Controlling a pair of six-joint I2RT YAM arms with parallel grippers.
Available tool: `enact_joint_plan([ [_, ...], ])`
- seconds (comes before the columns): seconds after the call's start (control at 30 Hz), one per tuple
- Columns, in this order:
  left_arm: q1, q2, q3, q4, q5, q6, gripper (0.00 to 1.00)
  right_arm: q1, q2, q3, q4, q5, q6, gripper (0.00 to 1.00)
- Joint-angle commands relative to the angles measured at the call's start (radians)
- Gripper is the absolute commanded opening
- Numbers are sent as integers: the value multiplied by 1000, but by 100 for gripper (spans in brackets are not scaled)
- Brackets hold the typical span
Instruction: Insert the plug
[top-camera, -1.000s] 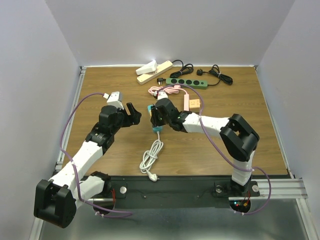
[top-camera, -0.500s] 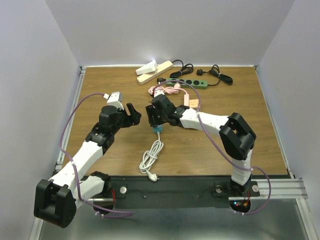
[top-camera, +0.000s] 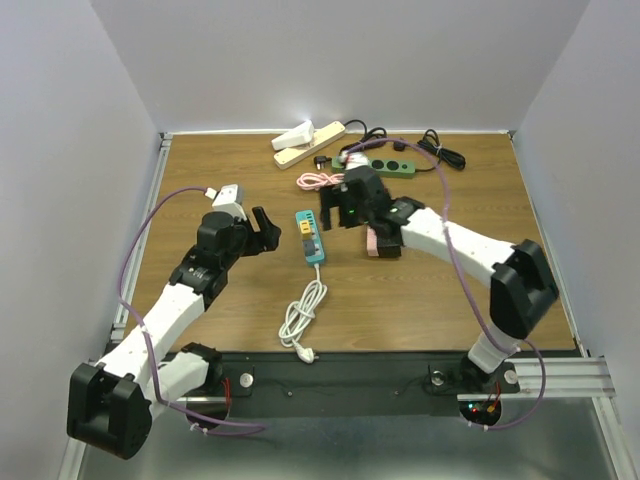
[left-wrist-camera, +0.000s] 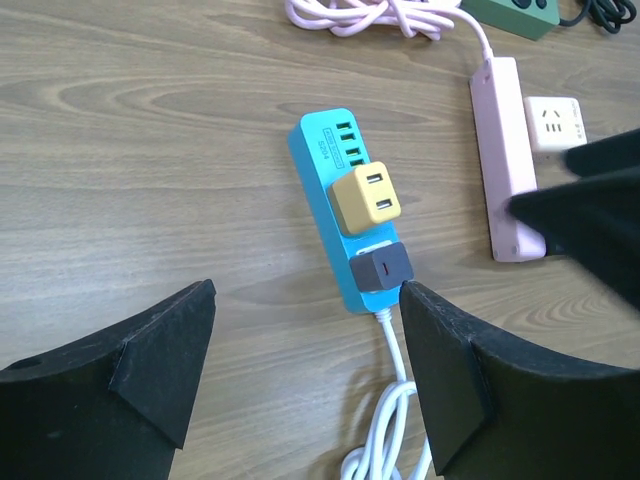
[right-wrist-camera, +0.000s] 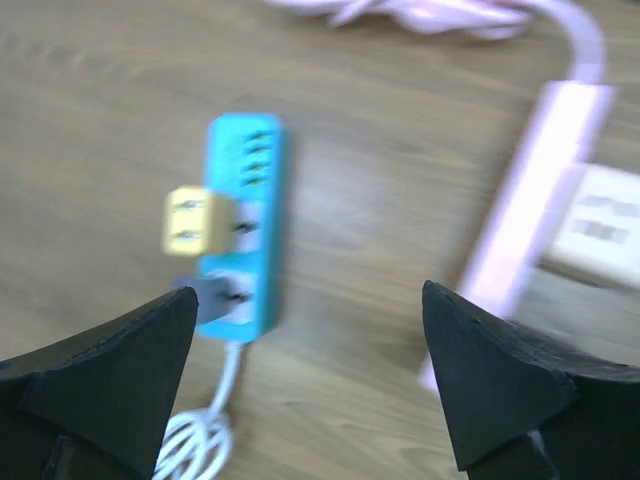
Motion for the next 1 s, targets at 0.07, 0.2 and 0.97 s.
enact_joint_plan([
  [0.07, 8, -62, 63, 4, -42, 21, 86, -227, -197, -171, 24, -16, 14, 100],
  [0.2, 8, -84, 96, -37, -108, 31, 86, -359, -335, -302, 33, -8, 16, 100],
  [0.97, 8, -113, 196, -134, -246, 57, 88, -584, -693, -567, 33, 150, 40, 100],
])
